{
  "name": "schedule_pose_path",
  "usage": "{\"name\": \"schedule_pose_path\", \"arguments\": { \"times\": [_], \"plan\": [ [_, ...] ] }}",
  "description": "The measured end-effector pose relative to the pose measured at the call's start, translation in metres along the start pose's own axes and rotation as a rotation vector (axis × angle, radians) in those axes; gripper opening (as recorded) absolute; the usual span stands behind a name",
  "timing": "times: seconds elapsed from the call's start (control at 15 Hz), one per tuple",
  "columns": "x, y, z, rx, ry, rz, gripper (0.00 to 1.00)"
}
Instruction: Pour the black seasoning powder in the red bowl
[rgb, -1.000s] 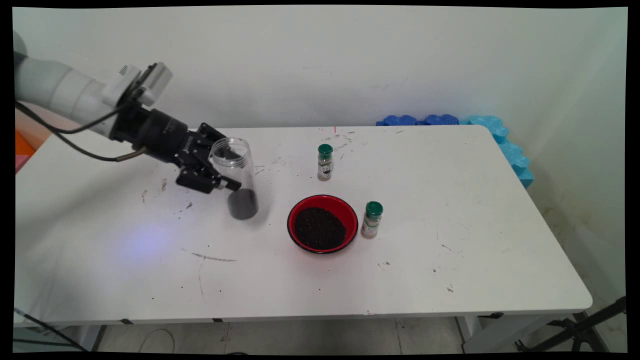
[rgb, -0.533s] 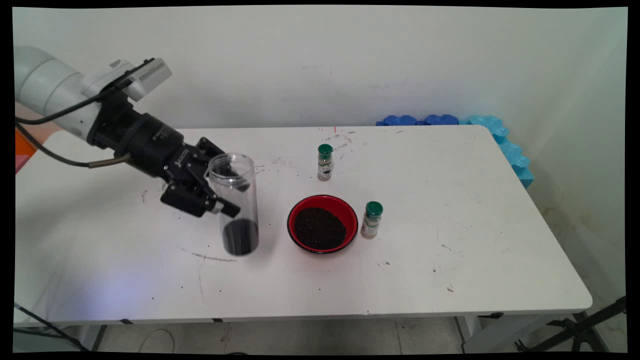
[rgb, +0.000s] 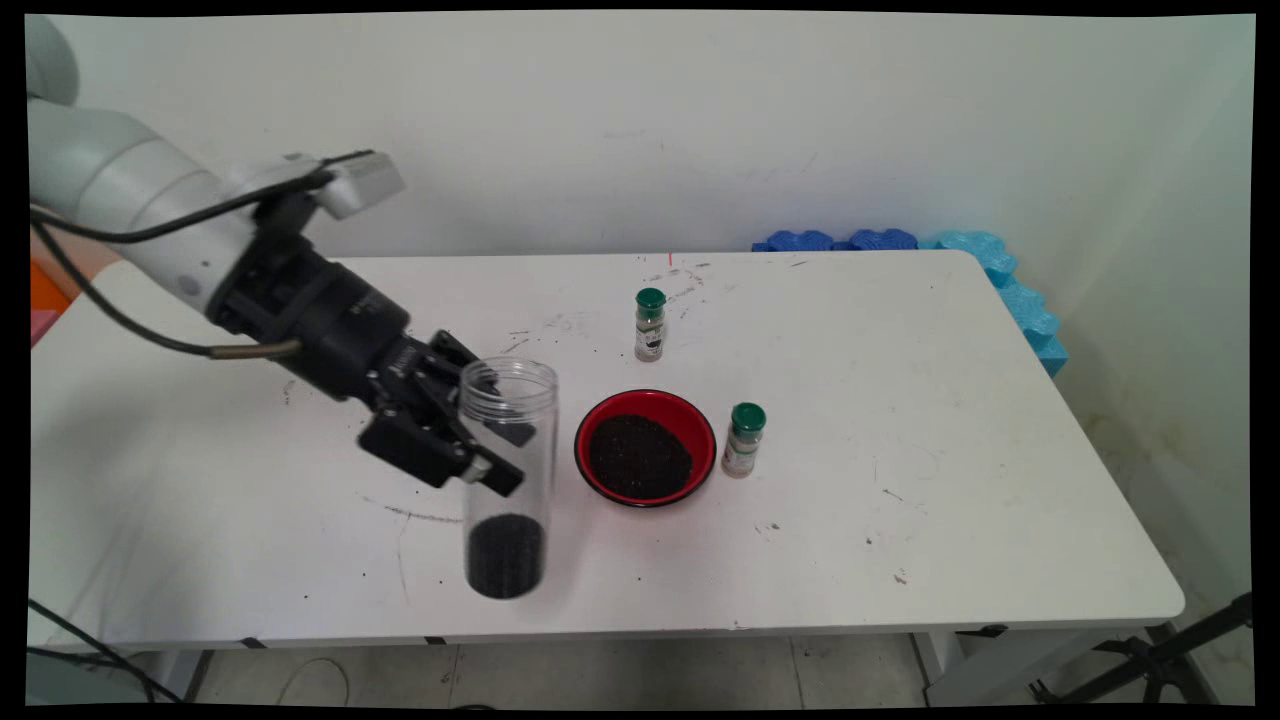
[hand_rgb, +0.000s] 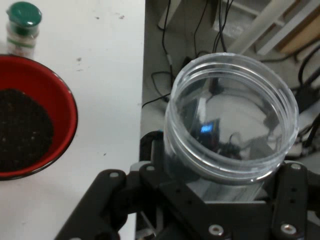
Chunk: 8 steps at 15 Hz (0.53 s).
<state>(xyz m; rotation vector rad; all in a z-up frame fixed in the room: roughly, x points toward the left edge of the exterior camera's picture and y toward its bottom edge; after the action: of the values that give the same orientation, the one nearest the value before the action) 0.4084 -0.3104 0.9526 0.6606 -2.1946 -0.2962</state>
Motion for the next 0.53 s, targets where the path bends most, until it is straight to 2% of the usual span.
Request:
{"name": "schedule_pose_path", "arguments": {
  "times": [0.2,0.53],
  "plan": [
    [0.01,-0.005,0.017,0.002,0.01,-0.136,0.0],
    [0.024,-0.019,0.04,-0.018,0.019,-0.358,0.0]
  ]
}}
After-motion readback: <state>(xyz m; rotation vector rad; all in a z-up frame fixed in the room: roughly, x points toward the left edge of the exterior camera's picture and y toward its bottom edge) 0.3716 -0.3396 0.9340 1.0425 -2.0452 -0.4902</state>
